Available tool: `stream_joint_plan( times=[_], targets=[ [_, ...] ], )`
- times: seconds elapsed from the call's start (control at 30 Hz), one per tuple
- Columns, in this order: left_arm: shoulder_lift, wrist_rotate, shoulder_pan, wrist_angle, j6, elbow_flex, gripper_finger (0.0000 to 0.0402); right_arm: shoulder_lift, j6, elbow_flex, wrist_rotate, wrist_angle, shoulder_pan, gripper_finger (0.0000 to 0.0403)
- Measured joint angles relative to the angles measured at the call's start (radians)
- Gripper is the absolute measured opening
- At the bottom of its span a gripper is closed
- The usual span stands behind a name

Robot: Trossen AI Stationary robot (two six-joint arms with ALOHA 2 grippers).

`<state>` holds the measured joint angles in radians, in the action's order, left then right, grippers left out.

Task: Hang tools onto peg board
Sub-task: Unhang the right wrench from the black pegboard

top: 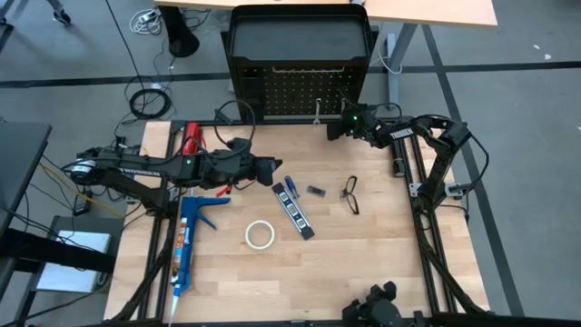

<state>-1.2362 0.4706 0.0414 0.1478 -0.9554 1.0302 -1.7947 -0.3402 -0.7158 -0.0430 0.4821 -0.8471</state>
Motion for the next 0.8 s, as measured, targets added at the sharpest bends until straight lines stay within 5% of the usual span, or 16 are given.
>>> stream_joint_plan(
  times=[0.13,0.27,0.8],
  targets=[
    [0.000,0.000,0.000,0.000,0.000,0.000,0.0201,0.001,-0.078,0.000,-0.073,0.027,0.003,0.0244],
    [0.000,0.000,0.000,-0.001,0.000,0.000,0.0201,-0.015,-0.045,-0.003,-0.115,0.034,0.013,0.0277],
    [0.000,0.003,0.000,-0.024,0.005,0.000,0.0201,0.045,-0.078,-0.038,-0.064,-0.079,0.039,0.0208]
  ],
)
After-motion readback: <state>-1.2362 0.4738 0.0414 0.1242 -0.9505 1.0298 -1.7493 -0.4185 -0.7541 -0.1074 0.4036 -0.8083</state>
